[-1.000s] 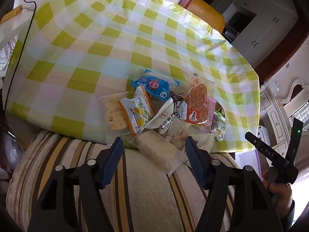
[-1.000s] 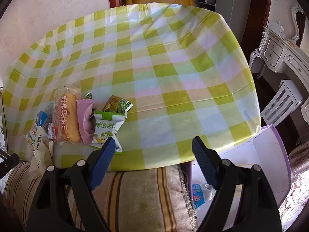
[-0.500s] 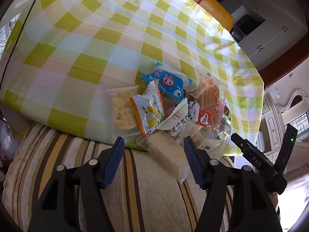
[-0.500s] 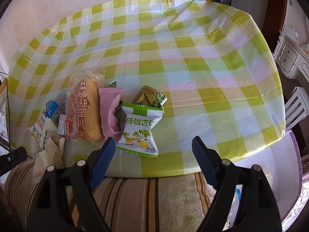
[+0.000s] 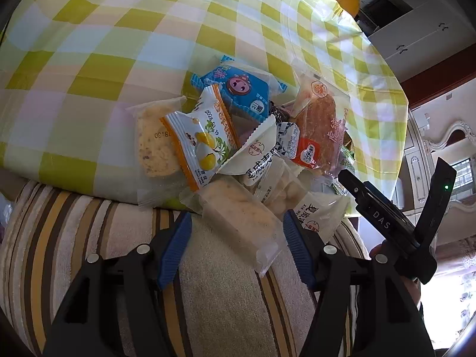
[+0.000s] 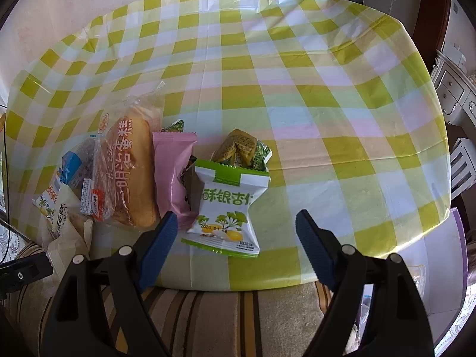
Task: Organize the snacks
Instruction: 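Return to the pile and grasp the sliced bread pack with left tool while right grasps green biscuit packet, then carry both packs over the white box and open both tools to release, then return to the pile and grasp the orange-edged packet with left tool while right grasps white paper pack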
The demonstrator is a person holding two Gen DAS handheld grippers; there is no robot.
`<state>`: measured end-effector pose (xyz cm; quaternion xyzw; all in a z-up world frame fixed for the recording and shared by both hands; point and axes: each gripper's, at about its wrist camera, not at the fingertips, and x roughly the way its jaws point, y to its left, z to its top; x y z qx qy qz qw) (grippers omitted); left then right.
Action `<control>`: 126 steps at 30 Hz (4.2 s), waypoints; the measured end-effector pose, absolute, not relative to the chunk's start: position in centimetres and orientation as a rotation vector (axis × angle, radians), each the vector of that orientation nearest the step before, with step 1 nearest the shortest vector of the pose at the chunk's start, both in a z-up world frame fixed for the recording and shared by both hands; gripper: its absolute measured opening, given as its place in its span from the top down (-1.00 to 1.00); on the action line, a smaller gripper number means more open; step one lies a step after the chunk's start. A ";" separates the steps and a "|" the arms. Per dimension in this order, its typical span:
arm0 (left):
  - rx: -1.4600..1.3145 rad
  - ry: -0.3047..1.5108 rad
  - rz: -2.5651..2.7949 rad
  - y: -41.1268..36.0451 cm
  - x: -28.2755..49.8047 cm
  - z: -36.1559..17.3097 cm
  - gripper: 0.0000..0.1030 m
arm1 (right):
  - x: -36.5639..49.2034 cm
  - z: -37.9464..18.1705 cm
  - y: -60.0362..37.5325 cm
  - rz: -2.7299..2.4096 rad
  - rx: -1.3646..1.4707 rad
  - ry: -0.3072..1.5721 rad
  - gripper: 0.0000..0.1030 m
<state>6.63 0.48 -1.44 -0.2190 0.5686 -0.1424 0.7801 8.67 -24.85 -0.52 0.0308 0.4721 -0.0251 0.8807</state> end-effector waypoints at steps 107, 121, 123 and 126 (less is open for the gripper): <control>0.110 1.425 -0.906 -39.4 5.1 -4.8 -0.13 | -5.0 -8.1 -50.9 -0.529 0.572 1.108 -0.01; 0.036 1.212 -0.854 -34.5 5.1 0.3 -0.68 | -4.6 -3.7 -50.1 -0.549 0.550 0.994 -0.49; 0.044 1.149 -0.838 -33.3 4.8 1.5 -0.72 | -4.1 -2.7 -49.5 -0.530 0.529 0.980 -0.49; 0.058 1.033 -0.796 -31.0 4.2 3.4 -0.77 | -3.2 -1.3 -48.0 -0.497 0.500 0.960 -0.50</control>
